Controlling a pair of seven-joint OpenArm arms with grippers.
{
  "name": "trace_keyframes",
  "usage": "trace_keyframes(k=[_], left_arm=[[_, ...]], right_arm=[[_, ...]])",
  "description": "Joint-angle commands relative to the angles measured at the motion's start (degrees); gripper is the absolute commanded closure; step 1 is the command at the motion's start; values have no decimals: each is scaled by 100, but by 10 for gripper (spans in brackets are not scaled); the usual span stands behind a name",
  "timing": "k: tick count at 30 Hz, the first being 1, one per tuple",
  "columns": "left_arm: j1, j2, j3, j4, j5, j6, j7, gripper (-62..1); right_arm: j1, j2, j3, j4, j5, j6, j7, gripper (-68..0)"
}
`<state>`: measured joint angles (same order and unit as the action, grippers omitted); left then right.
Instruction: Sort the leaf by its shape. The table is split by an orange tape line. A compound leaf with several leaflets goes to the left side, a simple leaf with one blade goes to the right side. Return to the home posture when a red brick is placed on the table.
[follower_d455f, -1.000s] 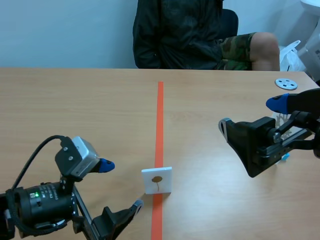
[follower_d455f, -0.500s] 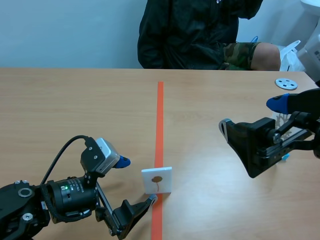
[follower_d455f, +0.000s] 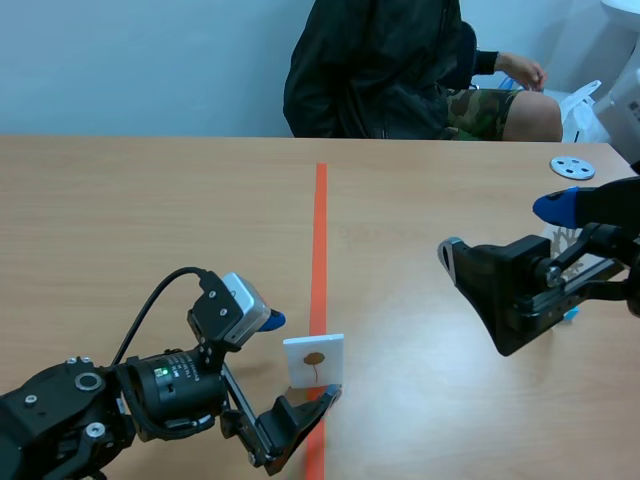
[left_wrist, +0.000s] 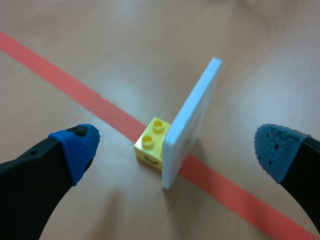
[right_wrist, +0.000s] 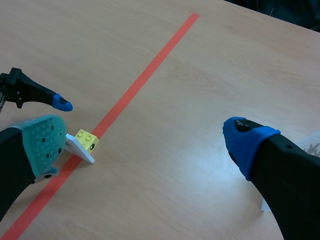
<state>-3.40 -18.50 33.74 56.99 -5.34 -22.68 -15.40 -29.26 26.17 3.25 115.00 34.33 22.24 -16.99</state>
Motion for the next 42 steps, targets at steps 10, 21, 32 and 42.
trace_keyframes(k=[10,21,32,42], left_arm=[[-59,39,435,111,-35,225,-109,-623],[-59,55,693,111,11,564,-109,-423],[-181,201,697,-417,7,1058,-160,-208],[-249,229,697,-540,7,1060,-284,-76]], right_arm=[[68,15,55,50,39,-17,79,-654],[68,15,55,50,39,-17,59,-653],[68,15,55,50,39,-17,57,-653],[68,13,55,50,39,-17,55,-653]])
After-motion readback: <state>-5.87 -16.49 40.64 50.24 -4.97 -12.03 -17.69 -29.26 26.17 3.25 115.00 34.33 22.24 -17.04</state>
